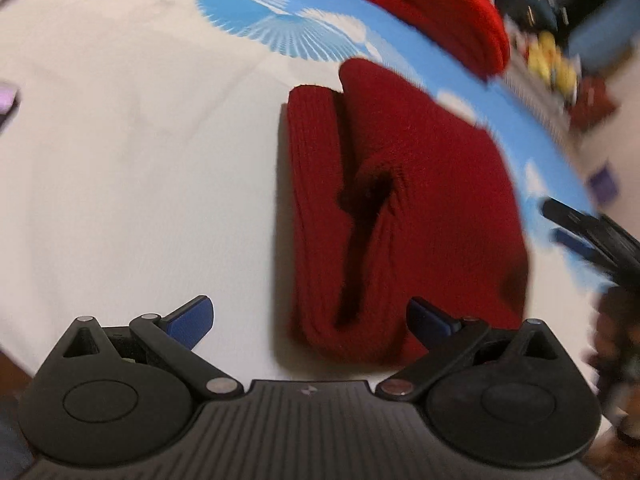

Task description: Fold small clothes

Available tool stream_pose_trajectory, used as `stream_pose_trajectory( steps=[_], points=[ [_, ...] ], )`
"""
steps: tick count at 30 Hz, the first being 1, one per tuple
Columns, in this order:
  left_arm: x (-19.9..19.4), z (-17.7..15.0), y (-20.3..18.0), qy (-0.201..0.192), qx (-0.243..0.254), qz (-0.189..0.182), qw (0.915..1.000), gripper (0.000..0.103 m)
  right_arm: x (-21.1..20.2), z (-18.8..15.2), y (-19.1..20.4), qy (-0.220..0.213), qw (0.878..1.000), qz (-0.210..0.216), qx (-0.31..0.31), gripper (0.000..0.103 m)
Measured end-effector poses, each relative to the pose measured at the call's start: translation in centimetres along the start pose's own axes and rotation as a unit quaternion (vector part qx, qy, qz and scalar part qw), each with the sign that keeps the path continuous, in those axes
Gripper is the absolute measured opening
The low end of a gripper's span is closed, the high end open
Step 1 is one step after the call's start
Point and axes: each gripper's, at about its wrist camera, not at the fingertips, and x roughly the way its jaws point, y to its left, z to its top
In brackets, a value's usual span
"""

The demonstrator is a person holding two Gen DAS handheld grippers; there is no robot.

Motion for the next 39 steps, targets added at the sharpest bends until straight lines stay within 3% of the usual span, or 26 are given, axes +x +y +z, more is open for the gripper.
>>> stream_pose_trajectory(
  steps=[2, 4, 7, 9, 10, 11, 12, 14, 17, 19, 21, 24, 26, 30, 33, 36, 39],
  points=[
    [0.4, -1.3, 0.0, 0.007, -0.055, -0.008, 0.9984, 0.103, 2.7, 2.3, -1.9, 0.024, 0.999, -0.003, 0.043, 0.091],
    [1.4, -1.7, 0.2, 0.013, -0.109, -0.015, 0.9938, 0.103, 6.1, 4.5, -3.3, 0.065, 0.995, 0.021, 0.075, 0.091],
    [2.1, -2.6, -0.4, -0.008, -0.172, -0.040, 0.9843, 0.103, 10.6, 5.9, -3.3, 0.124, 0.986, 0.030, 0.107, 0.091],
    [3.2, -2.3, -0.8, 0.003, -0.207, -0.069, 0.9759, 0.103, 13.1, 6.6, -2.8, 0.143, 0.983, 0.033, 0.112, 0.091],
    [3.8, -2.0, -0.9, 0.013, -0.224, -0.079, 0.9713, 0.102, 13.9, 6.4, -2.6, 0.145, 0.982, 0.036, 0.112, 0.087],
    [4.3, -1.7, -0.9, 0.013, -0.238, -0.083, 0.9676, 0.093, 14.2, 6.3, -2.2, 0.146, 0.984, 0.025, 0.098, 0.075],
    [4.5, -1.2, -0.9, 0.000, -0.242, -0.078, 0.9671, 0.081, 14.2, 6.0, -1.5, 0.145, 0.987, 0.025, 0.070, 0.042],
    [5.1, 0.7, -0.5, 0.016, -0.229, -0.048, 0.9721, 0.063, 13.0, 5.8, -1.1, 0.120, 0.992, 0.027, 0.037, 0.034],
    [5.9, 5.4, -0.7, 0.014, -0.167, -0.027, 0.9855, 0.054, 9.5, 4.6, -3.0, 0.094, 0.994, 0.010, 0.055, 0.029],
    [7.4, 10.3, -1.7, 0.016, -0.112, -0.024, 0.9933, 0.054, 7.0, 3.0, -5.8, 0.087, 0.991, 0.000, 0.100, 0.029],
    [10.8, 16.2, -3.6, 0.047, -0.052, -0.033, 0.9970, 0.057, 5.1, 0.8, -8.4, 0.073, 0.986, 0.003, 0.150, 0.029],
    [16.2, 23.1, -7.8, 0.082, 0.030, -0.037, 0.9955, 0.062, 2.7, -2.1, -10.7, 0.040, 0.976, 0.023, 0.213, 0.029],
    [19.0, 26.1, -11.6, 0.075, 0.079, -0.020, 0.9939, 0.065, 2.0, -3.2, -10.9, 0.031, 0.971, 0.031, 0.237, 0.030],
    [22.5, 28.7, -17.1, 0.059, 0.160, -0.001, 0.9853, 0.069, 1.4, -3.9, -10.2, 0.028, 0.969, 0.039, 0.242, 0.032],
    [23.0, 29.2, -18.2, 0.052, 0.179, 0.005, 0.9825, 0.073, 1.3, -3.9, -10.9, 0.036, 0.964, 0.040, 0.262, 0.035],
    [20.9, 29.0, -16.8, 0.027, 0.182, 0.017, 0.9828, 0.086, 0.7, -2.7, -11.2, 0.063, 0.964, 0.036, 0.257, 0.040],
    [17.0, 27.4, -13.9, 0.013, 0.183, 0.037, 0.9824, 0.088, -0.8, -1.8, -10.5, 0.074, 0.974, -0.012, 0.214, 0.066]
  ],
)
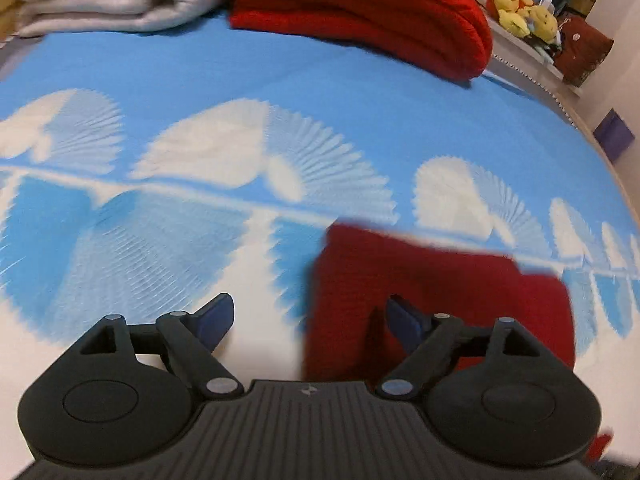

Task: Fold small clothes
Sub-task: 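Release the sweater bundle and pull both grippers back from it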

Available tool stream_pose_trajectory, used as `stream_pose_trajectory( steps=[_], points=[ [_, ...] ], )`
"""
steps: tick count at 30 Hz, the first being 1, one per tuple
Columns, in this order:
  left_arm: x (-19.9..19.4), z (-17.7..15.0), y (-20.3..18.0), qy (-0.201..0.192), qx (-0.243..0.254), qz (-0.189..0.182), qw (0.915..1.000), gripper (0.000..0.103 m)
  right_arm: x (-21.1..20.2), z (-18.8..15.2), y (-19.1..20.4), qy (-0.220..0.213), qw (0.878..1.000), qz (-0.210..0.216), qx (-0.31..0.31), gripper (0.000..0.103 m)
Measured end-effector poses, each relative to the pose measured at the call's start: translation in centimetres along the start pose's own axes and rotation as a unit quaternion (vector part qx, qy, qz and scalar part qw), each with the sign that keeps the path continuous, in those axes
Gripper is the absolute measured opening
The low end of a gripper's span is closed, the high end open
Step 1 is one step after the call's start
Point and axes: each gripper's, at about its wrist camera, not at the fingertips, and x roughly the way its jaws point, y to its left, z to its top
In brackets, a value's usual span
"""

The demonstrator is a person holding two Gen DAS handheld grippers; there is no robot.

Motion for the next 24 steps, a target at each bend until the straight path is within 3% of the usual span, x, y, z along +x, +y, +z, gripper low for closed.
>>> stream_pose_trajectory(
  steps=[1, 2, 5, 10, 11, 12, 13, 15, 18, 19, 21, 24],
  points=[
    [-0.9, -1.1, 0.6, 0.004, 0.002, -0.002, 1.0000, 0.088, -0.7, 0.0, 0.0, 0.000, 1.000, -0.014, -0.010, 0.072],
    [-1.8, -2.3, 1.1, 0.006, 0.007, -0.003, 1.0000, 0.089, -1.5, 0.0, 0.0, -0.012, 0.999, -0.036, -0.020, 0.072],
    [-3.3, -5.8, 1.1, 0.013, 0.019, -0.030, 0.9993, 0.089, -3.1, 1.2, 0.7, -0.089, 0.991, -0.067, -0.071, 0.074],
    [-1.7, -8.2, -1.4, 0.038, -0.001, -0.096, 0.9947, 0.089, 3.5, 7.3, 3.1, -0.076, 0.995, 0.021, -0.060, 0.072],
    [-1.4, -8.8, -1.9, 0.034, -0.007, -0.085, 0.9958, 0.089, 5.4, 7.8, 3.7, -0.077, 0.995, 0.017, -0.066, 0.069],
    [-1.3, -9.3, -1.9, 0.024, -0.010, -0.074, 0.9969, 0.089, 7.4, 8.1, 4.4, -0.083, 0.993, -0.012, -0.084, 0.044],
    [-1.3, -9.9, -1.8, 0.015, -0.012, -0.063, 0.9978, 0.092, 9.2, 8.3, 5.1, -0.082, 0.989, -0.062, -0.109, 0.028],
    [-1.1, -10.8, -0.9, 0.006, -0.022, -0.026, 0.9994, 0.103, 11.6, 8.5, 5.5, -0.098, 0.981, -0.107, -0.126, 0.035],
    [-0.8, -10.9, 0.7, 0.018, -0.025, -0.016, 0.9994, 0.103, 12.5, 9.4, 5.6, -0.111, 0.975, -0.149, -0.125, 0.065],
    [-0.8, -10.8, 1.0, 0.019, -0.028, -0.018, 0.9993, 0.103, 12.5, 9.9, 5.2, -0.106, 0.977, -0.145, -0.119, 0.069],
    [-1.5, -10.6, 1.2, 0.021, -0.028, -0.004, 0.9994, 0.103, 11.6, 10.5, 4.4, -0.095, 0.982, -0.131, -0.101, 0.068],
    [-3.7, -8.8, 0.7, -0.012, -0.024, -0.001, 0.9996, 0.102, 8.4, 10.6, 5.4, -0.129, 0.978, -0.110, -0.118, 0.064]
  ],
)
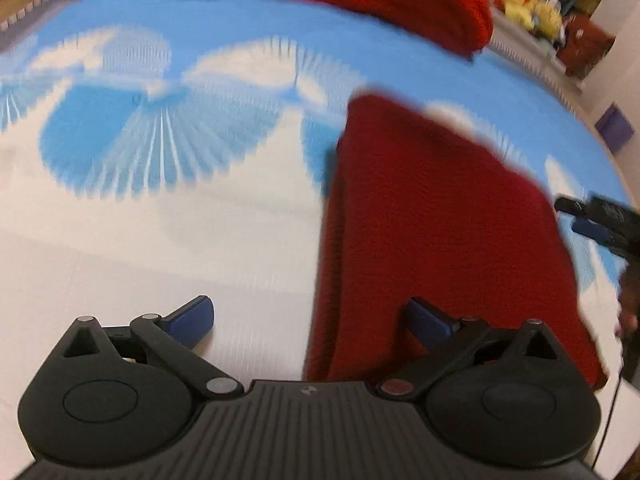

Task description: Fold small clothes

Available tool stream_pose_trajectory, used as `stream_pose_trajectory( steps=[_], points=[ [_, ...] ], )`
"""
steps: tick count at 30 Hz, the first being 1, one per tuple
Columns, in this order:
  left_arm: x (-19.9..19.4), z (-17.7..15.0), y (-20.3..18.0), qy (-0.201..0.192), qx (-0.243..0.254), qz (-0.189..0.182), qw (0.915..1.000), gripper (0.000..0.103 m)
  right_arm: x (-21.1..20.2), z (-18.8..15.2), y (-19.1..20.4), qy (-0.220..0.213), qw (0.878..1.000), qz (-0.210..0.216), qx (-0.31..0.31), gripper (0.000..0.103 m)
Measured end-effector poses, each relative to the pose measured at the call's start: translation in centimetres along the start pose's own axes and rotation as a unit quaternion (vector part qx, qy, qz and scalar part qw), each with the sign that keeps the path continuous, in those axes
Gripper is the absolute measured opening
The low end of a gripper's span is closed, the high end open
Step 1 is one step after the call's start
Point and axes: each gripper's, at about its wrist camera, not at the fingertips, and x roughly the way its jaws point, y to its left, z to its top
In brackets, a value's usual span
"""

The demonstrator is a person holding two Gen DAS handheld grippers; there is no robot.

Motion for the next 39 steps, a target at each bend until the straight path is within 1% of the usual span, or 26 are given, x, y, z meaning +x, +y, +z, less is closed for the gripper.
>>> stream_pose_trajectory(
  steps=[1, 2, 4, 5, 7, 8, 9, 10, 11, 12, 13, 16, 18, 20, 21, 22, 23, 24, 25, 26, 28, 30, 33, 35, 37, 39],
  points=[
    [-0.5, 1.0, -0.5, -0.020, 0.002, -0.004, 0.9998, 0.102, -1.1, 0.3, 0.3, -0.008, 1.000, 0.018, -0.017, 0.064],
    [-0.8, 2.4, -1.2, -0.038, 0.008, -0.004, 0.9993, 0.102, -1.6, 0.5, 0.6, -0.005, 0.999, 0.040, -0.033, 0.064],
    [0.0, 5.5, -3.1, -0.053, 0.022, -0.001, 0.9984, 0.102, -2.0, 0.4, 1.6, 0.006, 0.995, 0.077, -0.068, 0.062],
    [1.0, 7.4, -4.2, -0.057, 0.033, 0.013, 0.9978, 0.102, -1.8, 0.3, 2.2, 0.007, 0.992, 0.088, -0.090, 0.060],
    [3.7, 10.1, -5.4, -0.049, 0.026, 0.032, 0.9980, 0.102, -0.7, 0.2, 3.8, 0.006, 0.988, 0.085, -0.132, 0.040],
    [5.3, 11.0, -5.6, -0.036, 0.024, 0.040, 0.9983, 0.102, 0.1, 0.2, 4.4, 0.011, 0.985, 0.094, -0.142, 0.038],
    [7.2, 11.6, -5.9, -0.022, 0.030, 0.068, 0.9970, 0.102, 1.3, 0.1, 5.0, 0.029, 0.983, 0.105, -0.149, 0.034],
    [8.7, 11.7, -5.9, -0.015, 0.041, 0.099, 0.9942, 0.103, 2.8, -0.2, 5.6, 0.051, 0.983, 0.093, -0.153, 0.030],
    [9.9, 11.6, -5.5, -0.007, 0.046, 0.112, 0.9926, 0.103, 4.1, -0.3, 5.7, 0.060, 0.984, 0.072, -0.150, 0.030],
    [10.7, 11.4, -4.9, -0.003, 0.041, 0.103, 0.9939, 0.103, 5.2, -0.3, 5.6, 0.056, 0.986, 0.050, -0.146, 0.030],
    [10.9, 11.2, -4.1, -0.007, 0.030, 0.088, 0.9957, 0.103, 5.9, -0.1, 5.5, 0.054, 0.988, 0.043, -0.138, 0.031],
    [10.6, 11.1, -2.7, -0.007, 0.025, 0.064, 0.9976, 0.103, 6.5, 0.6, 4.6, 0.052, 0.993, 0.047, -0.097, 0.031],
    [9.0, 11.2, -2.5, -0.012, 0.028, 0.067, 0.9973, 0.103, 5.0, 0.5, 4.0, 0.040, 0.994, 0.046, -0.087, 0.031],
    [6.5, 10.8, -3.2, -0.019, 0.047, 0.081, 0.9954, 0.102, 2.9, 0.5, 3.3, 0.032, 0.996, 0.025, -0.080, 0.038],
    [4.6, 9.9, -3.6, -0.035, 0.077, 0.093, 0.9921, 0.102, 1.3, 0.5, 2.7, 0.027, 0.997, 0.016, -0.073, 0.051],
    [3.1, 8.9, -4.2, -0.046, 0.104, 0.099, 0.9886, 0.102, -0.6, 0.2, 2.1, 0.020, 0.997, 0.016, -0.067, 0.059],
    [0.9, 7.2, -4.7, -0.056, 0.136, 0.098, 0.9843, 0.102, -2.5, -0.2, 1.5, 0.012, 0.998, 0.023, -0.065, 0.060],
    [-1.0, 5.5, -5.1, -0.062, 0.159, 0.093, 0.9810, 0.102, -5.0, -0.9, 1.1, 0.004, 0.997, 0.035, -0.067, 0.065],
    [-2.8, 3.9, -5.4, -0.068, 0.173, 0.085, 0.9789, 0.102, -7.3, -1.7, 0.9, -0.002, 0.997, 0.042, -0.069, 0.075],
    [-4.7, 1.9, -5.6, -0.073, 0.180, 0.075, 0.9779, 0.103, -9.5, -2.7, 0.9, -0.009, 0.997, 0.045, -0.069, 0.079],
    [-8.2, -2.4, -6.1, -0.077, 0.174, 0.059, 0.9801, 0.103, -14.0, -5.4, 1.2, -0.018, 0.995, 0.054, -0.076, 0.091],
    [-11.2, -7.1, -6.4, -0.077, 0.143, 0.050, 0.9855, 0.103, -17.9, -8.7, 1.5, -0.030, 0.996, 0.049, -0.075, 0.095],
    [-13.9, -13.1, -6.7, -0.076, 0.112, 0.039, 0.9900, 0.103, -22.1, -13.7, 2.2, -0.044, 0.995, 0.031, -0.082, 0.102],
    [-15.0, -16.5, -6.7, -0.089, 0.103, 0.046, 0.9896, 0.103, -24.0, -16.9, 2.4, -0.068, 0.994, 0.002, -0.081, 0.102],
    [-15.4, -19.0, -6.9, -0.101, 0.116, 0.053, 0.9866, 0.103, -24.6, -19.7, 2.5, -0.084, 0.992, -0.027, -0.089, 0.102],
    [-15.4, -20.6, -7.3, -0.107, 0.132, 0.058, 0.9838, 0.103, -24.2, -21.5, 2.8, -0.067, 0.992, -0.049, -0.099, 0.102]
  ],
)
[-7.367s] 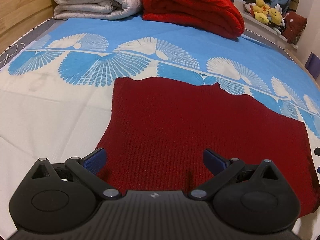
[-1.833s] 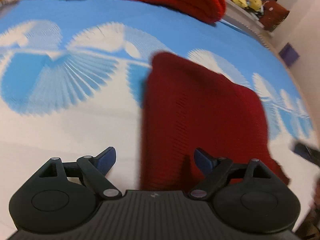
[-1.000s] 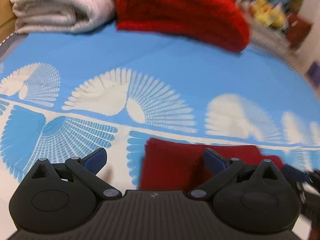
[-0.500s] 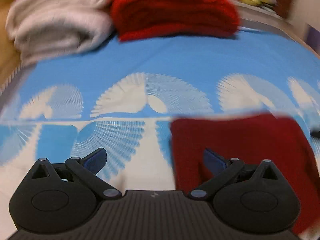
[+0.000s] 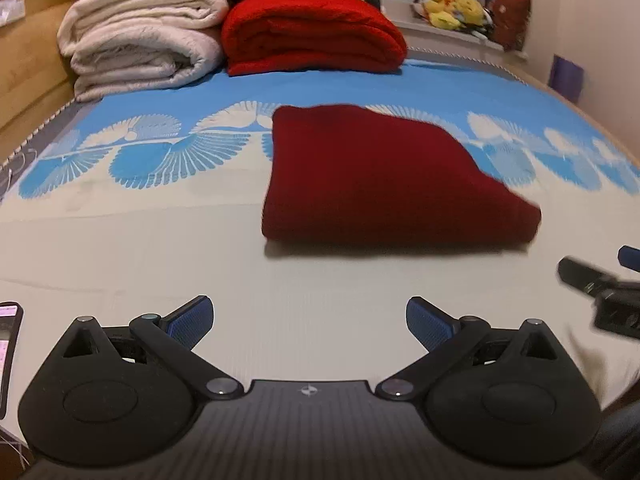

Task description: Fold small clothes

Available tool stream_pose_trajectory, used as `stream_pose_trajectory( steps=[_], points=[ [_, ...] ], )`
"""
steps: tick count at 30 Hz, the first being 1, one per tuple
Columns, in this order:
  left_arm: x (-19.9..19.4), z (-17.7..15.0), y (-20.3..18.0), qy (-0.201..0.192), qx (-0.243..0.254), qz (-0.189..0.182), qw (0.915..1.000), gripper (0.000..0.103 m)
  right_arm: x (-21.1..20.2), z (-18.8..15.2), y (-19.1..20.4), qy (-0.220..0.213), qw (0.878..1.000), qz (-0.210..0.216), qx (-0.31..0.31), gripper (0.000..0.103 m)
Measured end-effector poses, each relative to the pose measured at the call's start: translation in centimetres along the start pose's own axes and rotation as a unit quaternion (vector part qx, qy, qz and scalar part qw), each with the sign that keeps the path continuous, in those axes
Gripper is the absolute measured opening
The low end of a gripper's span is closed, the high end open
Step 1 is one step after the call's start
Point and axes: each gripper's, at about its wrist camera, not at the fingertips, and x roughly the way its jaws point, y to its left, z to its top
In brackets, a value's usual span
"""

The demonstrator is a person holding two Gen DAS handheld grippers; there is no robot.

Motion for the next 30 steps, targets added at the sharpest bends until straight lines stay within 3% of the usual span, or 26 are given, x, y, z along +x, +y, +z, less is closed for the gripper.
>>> stream_pose_trajectory(
  steps=[3, 6, 9, 11, 30],
  points=[
    [0.0, -1.6, -0.9, -0.016, 0.010, 0.021, 0.9996, 0.103, -0.1, -1.3, 1.0, 0.017, 1.000, 0.018, -0.005, 0.102],
    [0.9, -2.2, -1.1, 0.001, 0.014, 0.034, 0.9993, 0.102, -0.1, -1.6, 1.4, 0.007, 1.000, 0.004, -0.006, 0.102],
    [1.4, -2.3, -0.5, 0.014, -0.002, -0.001, 0.9999, 0.102, 0.4, -2.1, 1.0, 0.014, 1.000, -0.016, 0.022, 0.102],
    [1.8, -1.9, -0.2, 0.022, -0.009, -0.015, 0.9996, 0.102, 1.0, -2.1, 1.0, 0.026, 0.999, 0.000, 0.033, 0.102],
    [4.8, -0.6, -1.1, 0.075, -0.004, -0.002, 0.9971, 0.102, 2.7, -2.4, 1.3, 0.056, 0.998, 0.013, 0.017, 0.102]
  ],
)
